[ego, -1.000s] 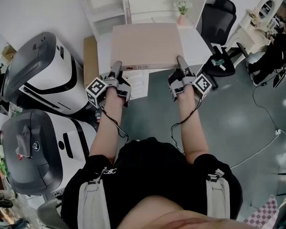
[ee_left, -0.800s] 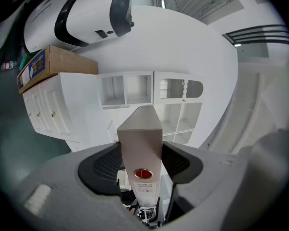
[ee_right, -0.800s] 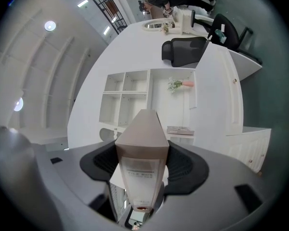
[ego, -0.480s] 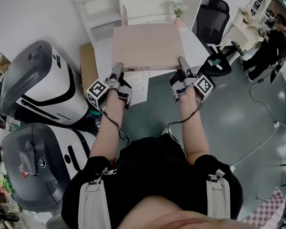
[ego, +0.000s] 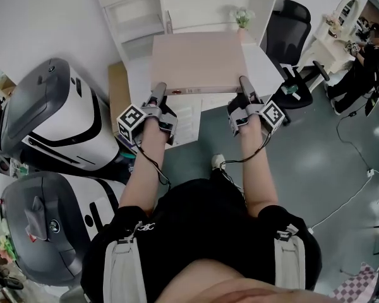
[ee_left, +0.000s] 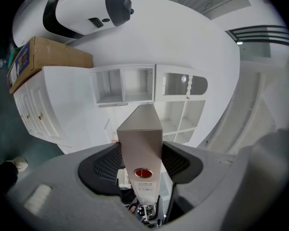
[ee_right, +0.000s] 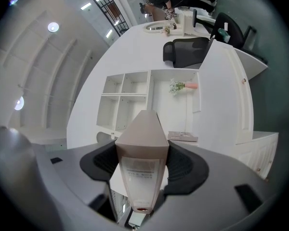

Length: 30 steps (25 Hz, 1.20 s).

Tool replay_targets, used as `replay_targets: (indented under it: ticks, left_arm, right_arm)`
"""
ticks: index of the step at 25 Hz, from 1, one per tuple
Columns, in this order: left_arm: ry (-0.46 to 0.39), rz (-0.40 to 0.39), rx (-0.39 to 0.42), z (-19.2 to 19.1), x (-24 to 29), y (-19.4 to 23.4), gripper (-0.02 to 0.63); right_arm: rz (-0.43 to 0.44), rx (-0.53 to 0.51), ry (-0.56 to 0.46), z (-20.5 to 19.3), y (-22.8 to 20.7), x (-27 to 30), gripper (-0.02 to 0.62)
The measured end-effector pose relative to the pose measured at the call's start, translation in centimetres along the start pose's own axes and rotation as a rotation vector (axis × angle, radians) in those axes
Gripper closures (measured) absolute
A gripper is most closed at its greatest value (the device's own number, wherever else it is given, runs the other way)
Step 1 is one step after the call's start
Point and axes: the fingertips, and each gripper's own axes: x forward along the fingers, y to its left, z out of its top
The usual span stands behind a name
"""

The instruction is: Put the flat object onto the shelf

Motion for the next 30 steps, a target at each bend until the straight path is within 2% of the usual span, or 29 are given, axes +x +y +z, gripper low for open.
replay_targets:
  ticks: [8,21,27,30]
  left_arm:
    - [-0.026,-0.001,0.025,0.9,7.0,0.4,0.342]
    - [-0.089,0.038,0.028,0.6,21.8,1.2,0.342]
    - [-0.14,0.046,0.027,-0.1,28.5,0.3,0.344]
    - [-0.171,0.046,0.029,-0.1,30.5,0.0,0.344]
  right_arm:
    - [0.016,0.021,0.019,4.2,-2.6,6.5,0.316]
    - [0.011,0.061,0.092,14.5,-7.5,19.3,0.316]
    - [0.015,0.074,0.146,19.8,-8.5,25.4,0.316]
    - [0.014,0.078,0.18,21.2,-8.7,27.8,0.316]
